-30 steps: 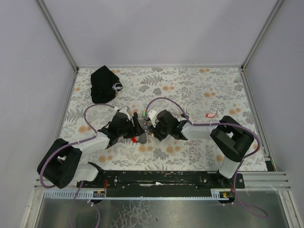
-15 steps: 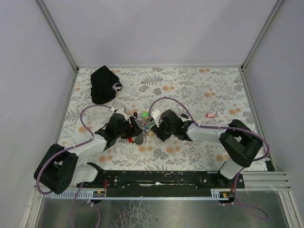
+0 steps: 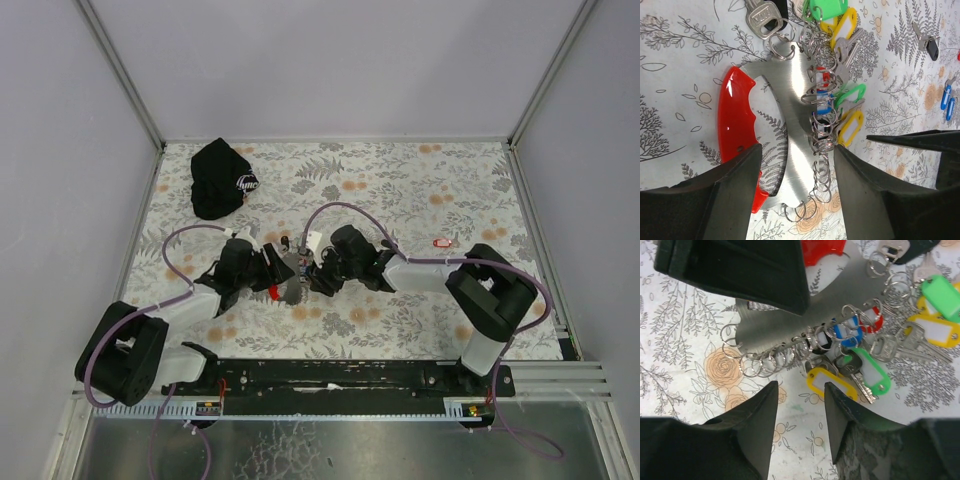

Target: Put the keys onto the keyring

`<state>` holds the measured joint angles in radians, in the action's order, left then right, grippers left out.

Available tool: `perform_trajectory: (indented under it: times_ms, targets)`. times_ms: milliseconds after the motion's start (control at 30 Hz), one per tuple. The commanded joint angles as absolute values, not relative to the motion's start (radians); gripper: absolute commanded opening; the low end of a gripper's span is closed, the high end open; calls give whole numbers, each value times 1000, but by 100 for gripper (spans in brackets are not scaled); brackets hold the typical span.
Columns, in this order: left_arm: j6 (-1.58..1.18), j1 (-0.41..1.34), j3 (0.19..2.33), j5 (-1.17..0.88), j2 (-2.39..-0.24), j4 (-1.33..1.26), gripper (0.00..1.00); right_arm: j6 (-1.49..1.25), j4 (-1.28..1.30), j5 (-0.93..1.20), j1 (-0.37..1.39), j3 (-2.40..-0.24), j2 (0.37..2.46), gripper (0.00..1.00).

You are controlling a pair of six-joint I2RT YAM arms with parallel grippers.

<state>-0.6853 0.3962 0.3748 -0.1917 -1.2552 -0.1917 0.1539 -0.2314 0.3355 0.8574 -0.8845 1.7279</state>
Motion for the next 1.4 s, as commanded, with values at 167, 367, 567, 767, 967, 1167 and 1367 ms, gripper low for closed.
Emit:
perform_trajectory:
  times_ms: [167, 367, 567, 767, 967, 1167, 1367]
  targets:
    - [-684, 383, 359, -223, -1280, -227, 59, 199, -339, 446, 874, -908, 1777, 42]
    - [-680, 384, 356, -234, -1307, -240, 58, 213, -356, 447, 890, -918, 1801, 40]
    - [-687, 383, 346, -266, -1345, -282, 54, 216, -366, 453, 914, -934, 1827, 41]
    - [-711, 395, 345, -329, -1430, -363, 45, 195, -428, 414, 916, -907, 1843, 46]
    - [-765, 459, 357, -377, -1557, -490, 39, 186, -463, 309, 917, -835, 1826, 46]
    - [-759, 475, 374, -366, -1610, -498, 37, 185, -398, 228, 916, -759, 1752, 42]
    - [-716, 474, 385, -328, -1589, -445, 37, 154, -344, 146, 916, -710, 1678, 34]
